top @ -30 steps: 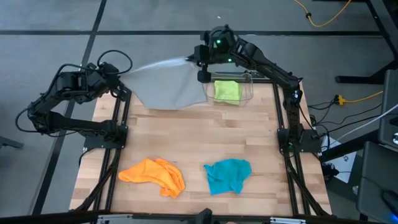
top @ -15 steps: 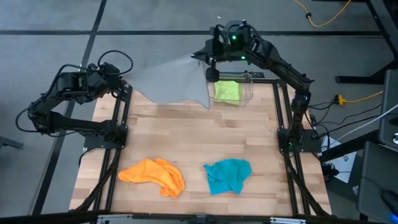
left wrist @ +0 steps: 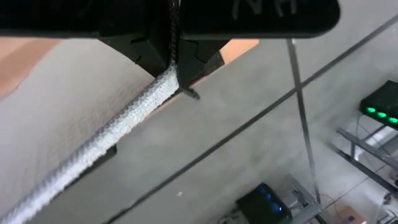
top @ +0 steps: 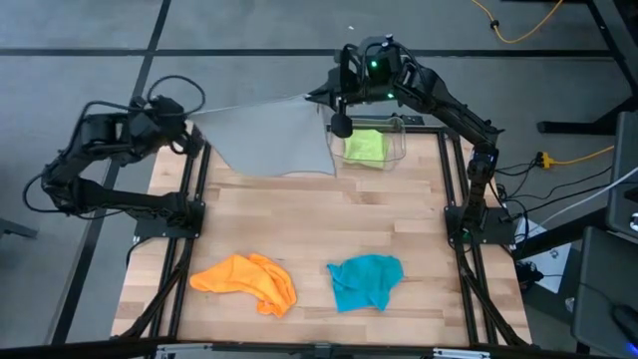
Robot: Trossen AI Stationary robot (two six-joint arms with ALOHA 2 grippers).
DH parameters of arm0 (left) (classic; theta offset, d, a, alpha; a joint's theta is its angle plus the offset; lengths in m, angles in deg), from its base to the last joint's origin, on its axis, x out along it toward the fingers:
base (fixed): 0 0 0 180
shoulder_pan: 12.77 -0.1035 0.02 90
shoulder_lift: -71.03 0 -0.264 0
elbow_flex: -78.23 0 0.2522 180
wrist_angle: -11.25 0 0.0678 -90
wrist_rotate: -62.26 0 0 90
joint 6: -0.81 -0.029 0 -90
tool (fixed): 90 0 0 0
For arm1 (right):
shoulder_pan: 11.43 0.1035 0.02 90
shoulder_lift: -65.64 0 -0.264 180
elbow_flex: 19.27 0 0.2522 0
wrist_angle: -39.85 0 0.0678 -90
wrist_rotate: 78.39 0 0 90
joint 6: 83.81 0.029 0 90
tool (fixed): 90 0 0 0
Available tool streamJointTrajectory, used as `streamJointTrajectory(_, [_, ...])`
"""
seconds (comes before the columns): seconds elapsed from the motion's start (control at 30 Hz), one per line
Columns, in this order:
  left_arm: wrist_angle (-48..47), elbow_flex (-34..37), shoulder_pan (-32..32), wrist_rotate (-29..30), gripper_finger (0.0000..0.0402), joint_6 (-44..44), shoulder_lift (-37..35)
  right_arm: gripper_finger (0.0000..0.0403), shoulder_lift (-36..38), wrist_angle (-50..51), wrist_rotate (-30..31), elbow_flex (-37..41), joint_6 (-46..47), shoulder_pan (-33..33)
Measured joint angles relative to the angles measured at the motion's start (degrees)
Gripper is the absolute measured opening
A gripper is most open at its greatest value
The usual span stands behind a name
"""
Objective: Fold microfiber towels
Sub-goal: Fold the gray microfiber towel
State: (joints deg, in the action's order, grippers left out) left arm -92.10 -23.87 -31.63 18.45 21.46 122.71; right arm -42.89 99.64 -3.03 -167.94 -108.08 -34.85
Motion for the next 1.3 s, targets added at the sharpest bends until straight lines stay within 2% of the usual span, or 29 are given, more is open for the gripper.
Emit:
streamJointTrajectory(0.13, [-0.2,-5.3,0.0,-0.4,0.0,0.1,-0.1,0.0006,0.0,-0.6,-0.1,1.2,0.0,0.0])
streamJointTrajectory(0.27, [-1.4,-6.1,0.0,-3.8,0.0,-1.5,-0.3,0.0006,-0.5,-0.9,0.2,3.9,0.0,0.7])
streamJointTrajectory(0.37, [-1.3,-2.7,0.0,-6.6,0.0,-3.8,-1.5,0.0006,-0.5,-1.6,0.2,6.9,-0.1,1.3])
streamJointTrajectory(0.43, [-1.2,0.6,0.0,-7.9,0.0,-0.8,-2.2,0.0006,-0.5,-1.7,0.2,9.0,-0.1,2.0])
streamJointTrajectory(0.67, [-0.9,10.1,0.1,-18.8,0.0,6.0,-2.8,0.0006,-0.7,-1.1,-0.3,13.6,-0.3,6.5])
streamJointTrajectory(0.77, [-0.8,11.2,0.1,-23.8,0.0,8.2,-2.8,0.0006,-0.7,-0.5,-2.4,13.6,0.8,9.2])
streamJointTrajectory(0.9, [-0.5,11.2,0.4,-32.5,0.0,10.6,-3.6,0.0006,-0.7,0.2,-9.5,13.6,4.6,13.4])
streamJointTrajectory(1.0, [-0.5,11.2,1.9,-37.7,0.0,13.5,-4.5,0.0006,-0.7,1.0,-10.6,14.5,4.8,16.6])
streamJointTrajectory(1.17, [-0.4,12.8,6.4,-44.0,0.0,19.6,-5.9,0.0006,-0.8,0.0,-10.5,22.2,6.1,21.7])
streamJointTrajectory(1.3, [-0.4,18.4,10.9,-44.9,0.0,24.8,-7.1,0.0006,-0.8,-6.6,-10.5,31.8,8.0,25.6])
